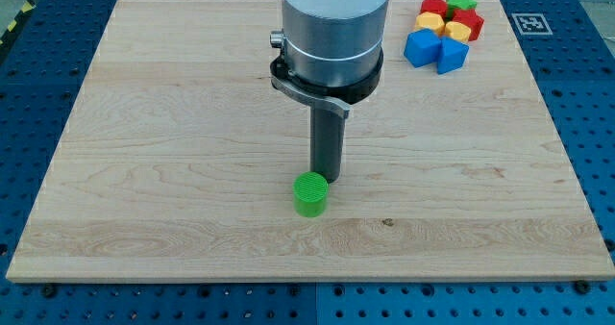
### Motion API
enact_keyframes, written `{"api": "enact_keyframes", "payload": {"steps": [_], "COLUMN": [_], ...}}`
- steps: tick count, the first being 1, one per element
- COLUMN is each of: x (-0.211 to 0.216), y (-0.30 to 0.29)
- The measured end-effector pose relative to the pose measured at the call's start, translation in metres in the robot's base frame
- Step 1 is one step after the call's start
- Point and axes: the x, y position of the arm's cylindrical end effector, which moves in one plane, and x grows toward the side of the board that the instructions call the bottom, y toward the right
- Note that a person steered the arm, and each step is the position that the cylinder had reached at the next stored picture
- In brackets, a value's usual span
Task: Push the green circle to the bottom center of the board
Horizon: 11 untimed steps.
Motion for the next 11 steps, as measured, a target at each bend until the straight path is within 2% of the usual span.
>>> {"api": "enact_keyframes", "payload": {"steps": [1,2,3,4,5,7,8,11], "x": [0.002,-0.016,-0.012,0.024,0.029,0.003,0.031,0.036], "y": [-0.005,-0.051,-0.066,-0.053,-0.044,-0.023,-0.017,0.028]}}
